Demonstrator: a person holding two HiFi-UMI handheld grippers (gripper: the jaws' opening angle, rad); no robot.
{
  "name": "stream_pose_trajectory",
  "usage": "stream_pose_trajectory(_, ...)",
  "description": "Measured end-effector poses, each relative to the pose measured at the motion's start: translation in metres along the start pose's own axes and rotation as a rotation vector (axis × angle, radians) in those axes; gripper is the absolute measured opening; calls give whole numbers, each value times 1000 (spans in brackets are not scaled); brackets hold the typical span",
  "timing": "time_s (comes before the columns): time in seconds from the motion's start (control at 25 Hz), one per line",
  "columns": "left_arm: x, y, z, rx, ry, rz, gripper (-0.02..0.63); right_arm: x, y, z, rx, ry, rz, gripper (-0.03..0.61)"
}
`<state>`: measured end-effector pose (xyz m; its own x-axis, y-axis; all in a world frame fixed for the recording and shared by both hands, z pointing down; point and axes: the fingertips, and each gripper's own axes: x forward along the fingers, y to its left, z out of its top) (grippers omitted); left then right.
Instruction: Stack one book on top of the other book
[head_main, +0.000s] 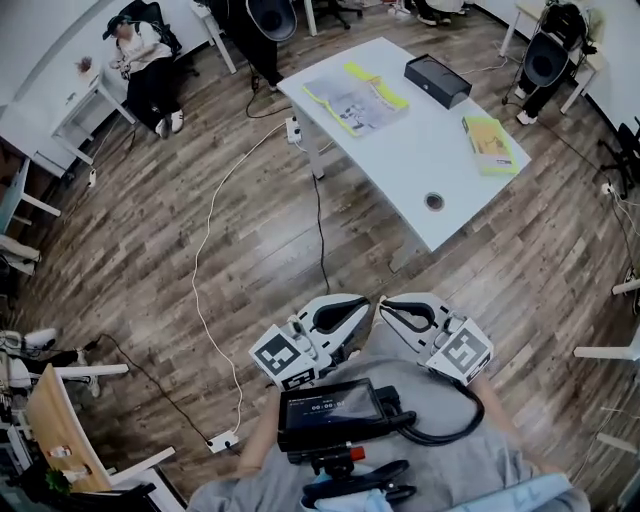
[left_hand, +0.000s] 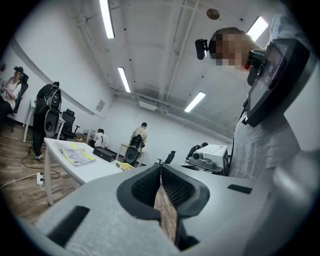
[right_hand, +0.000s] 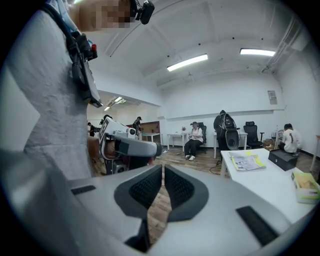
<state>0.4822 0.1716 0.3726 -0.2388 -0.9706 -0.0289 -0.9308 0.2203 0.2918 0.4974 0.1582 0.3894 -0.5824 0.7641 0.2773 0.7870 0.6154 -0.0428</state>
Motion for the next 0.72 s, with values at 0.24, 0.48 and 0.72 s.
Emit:
stream_pose_trajectory(0.24, 48, 65, 33, -31, 28, 5, 20, 22, -89, 20, 18, -25, -11, 34)
stream_pose_trajectory(0.48, 101, 112, 62, -25, 40, 2, 20, 32, -157, 33, 34, -34, -1, 32)
stream_pose_trajectory(0.72, 123, 137, 59, -37, 49, 20, 20, 40, -200, 34, 49, -59, -3, 32)
